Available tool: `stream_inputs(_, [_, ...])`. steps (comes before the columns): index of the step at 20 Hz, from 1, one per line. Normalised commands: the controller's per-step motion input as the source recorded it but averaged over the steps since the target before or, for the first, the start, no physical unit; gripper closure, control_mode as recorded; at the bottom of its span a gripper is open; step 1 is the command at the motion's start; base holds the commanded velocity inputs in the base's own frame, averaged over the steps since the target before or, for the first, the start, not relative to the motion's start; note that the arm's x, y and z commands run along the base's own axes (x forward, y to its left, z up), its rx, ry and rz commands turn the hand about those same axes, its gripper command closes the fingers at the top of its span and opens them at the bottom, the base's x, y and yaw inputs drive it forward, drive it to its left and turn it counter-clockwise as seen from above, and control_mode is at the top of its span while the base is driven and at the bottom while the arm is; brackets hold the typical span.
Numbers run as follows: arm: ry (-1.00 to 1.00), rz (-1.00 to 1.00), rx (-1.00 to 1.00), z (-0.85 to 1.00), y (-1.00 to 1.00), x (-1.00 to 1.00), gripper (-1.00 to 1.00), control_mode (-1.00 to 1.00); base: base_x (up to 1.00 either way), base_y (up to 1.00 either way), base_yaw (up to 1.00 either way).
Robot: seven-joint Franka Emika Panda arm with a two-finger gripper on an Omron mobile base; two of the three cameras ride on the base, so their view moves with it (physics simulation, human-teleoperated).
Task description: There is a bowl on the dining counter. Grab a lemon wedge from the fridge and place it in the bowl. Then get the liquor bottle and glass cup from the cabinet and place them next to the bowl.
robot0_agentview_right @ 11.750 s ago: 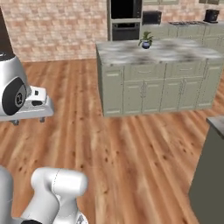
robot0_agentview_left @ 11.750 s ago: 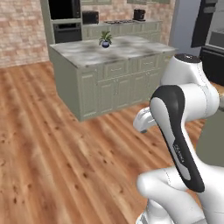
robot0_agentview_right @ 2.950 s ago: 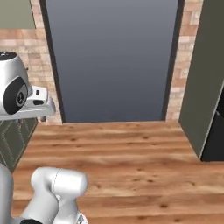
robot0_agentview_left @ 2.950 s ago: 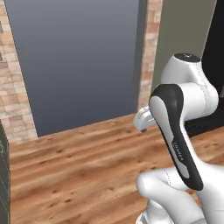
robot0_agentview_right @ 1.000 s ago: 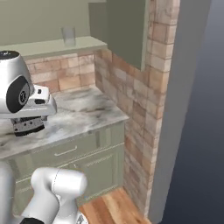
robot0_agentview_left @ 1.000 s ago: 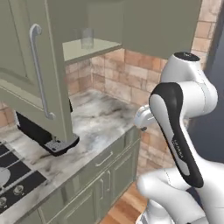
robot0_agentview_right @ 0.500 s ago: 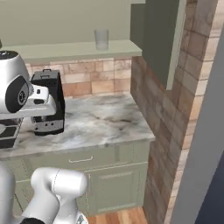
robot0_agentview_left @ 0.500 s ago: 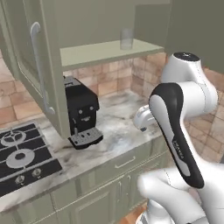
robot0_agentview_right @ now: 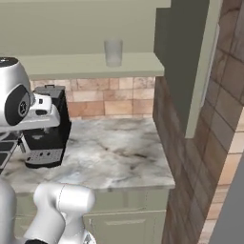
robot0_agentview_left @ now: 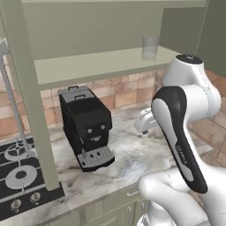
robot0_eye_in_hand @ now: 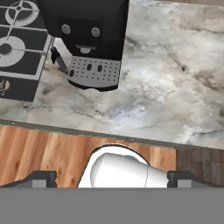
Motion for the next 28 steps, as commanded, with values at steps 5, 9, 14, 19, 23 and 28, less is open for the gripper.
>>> stream_inputs(5, [0.0, 0.0, 0.0, 0.0, 0.0, 0.0, -1.0, 1.0, 0.77, -0.42, 0.11])
stream_inputs(9, [0.0, 0.0, 0.0, 0.0, 0.0, 0.0, -1.0, 1.0, 0.4, -0.27, 0.1])
stream_inputs(14, [-0.05, 0.06, 0.0, 0.12, -0.08, 0.07, -1.0, -1.0, 0.14, -0.05, 0.04])
stream_inputs(19, [-0.38, 0.08, -0.04, 0.6, -0.08, 0.0, -1.0, -1.0, 0.0, 0.0, 0.0])
stream_inputs(23, [-0.43, 0.04, -0.12, 0.6, -0.08, 0.0, -1.0, -1.0, 0.0, 0.0, 0.0])
stream_inputs(28, [-0.25, 0.0, -0.17, 0.42, -0.16, 0.12, -1.0, -1.0, 0.0, 0.0, 0.0])
